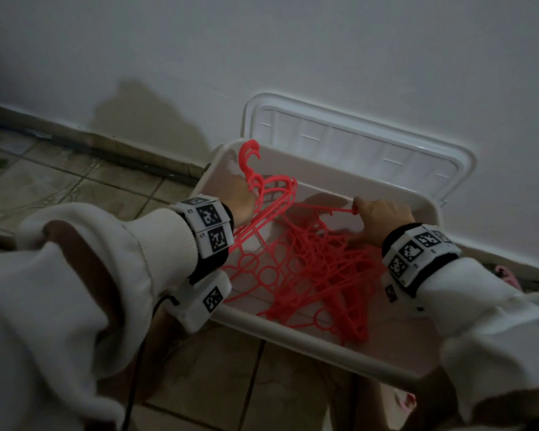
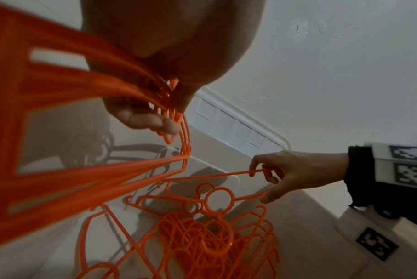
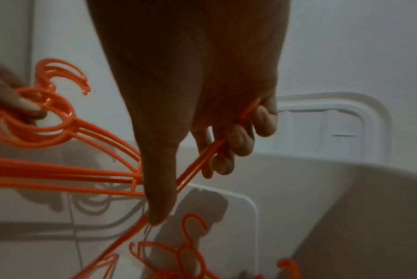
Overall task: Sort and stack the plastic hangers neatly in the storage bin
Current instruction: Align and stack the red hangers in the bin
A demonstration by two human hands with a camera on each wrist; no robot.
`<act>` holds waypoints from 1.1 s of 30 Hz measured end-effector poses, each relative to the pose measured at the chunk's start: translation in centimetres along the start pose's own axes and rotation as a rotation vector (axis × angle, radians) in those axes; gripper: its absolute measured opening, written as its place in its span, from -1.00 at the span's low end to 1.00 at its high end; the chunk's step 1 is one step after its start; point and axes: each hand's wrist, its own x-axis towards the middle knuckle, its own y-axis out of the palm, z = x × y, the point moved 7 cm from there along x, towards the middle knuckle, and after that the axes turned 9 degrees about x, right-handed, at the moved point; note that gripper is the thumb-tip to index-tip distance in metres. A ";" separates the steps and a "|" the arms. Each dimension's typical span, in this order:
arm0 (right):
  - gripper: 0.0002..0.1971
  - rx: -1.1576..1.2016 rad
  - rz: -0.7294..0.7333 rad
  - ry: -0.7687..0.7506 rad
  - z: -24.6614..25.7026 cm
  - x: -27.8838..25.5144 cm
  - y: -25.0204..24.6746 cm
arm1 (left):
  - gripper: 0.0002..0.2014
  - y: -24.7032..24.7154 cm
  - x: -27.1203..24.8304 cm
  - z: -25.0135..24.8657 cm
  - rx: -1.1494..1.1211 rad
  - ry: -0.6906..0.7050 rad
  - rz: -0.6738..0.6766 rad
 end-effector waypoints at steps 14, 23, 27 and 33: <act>-0.64 0.446 0.174 -0.126 -4.1 -2.9 0.9 | -0.72 0.6 -0.7 -1.1 -0.513 0.028 0.233; -0.86 0.794 0.235 -0.143 -3.2 -4.8 2.5 | -0.75 1.5 -1.0 -1.4 -0.565 -0.125 0.305; -0.82 1.092 0.262 -0.107 -2.0 -5.3 2.2 | -0.87 1.8 -0.7 -2.0 -0.467 -0.115 0.323; -0.58 1.375 0.305 -0.172 0.1 -6.4 1.8 | -0.76 2.0 -1.3 -2.7 -0.480 -0.146 0.350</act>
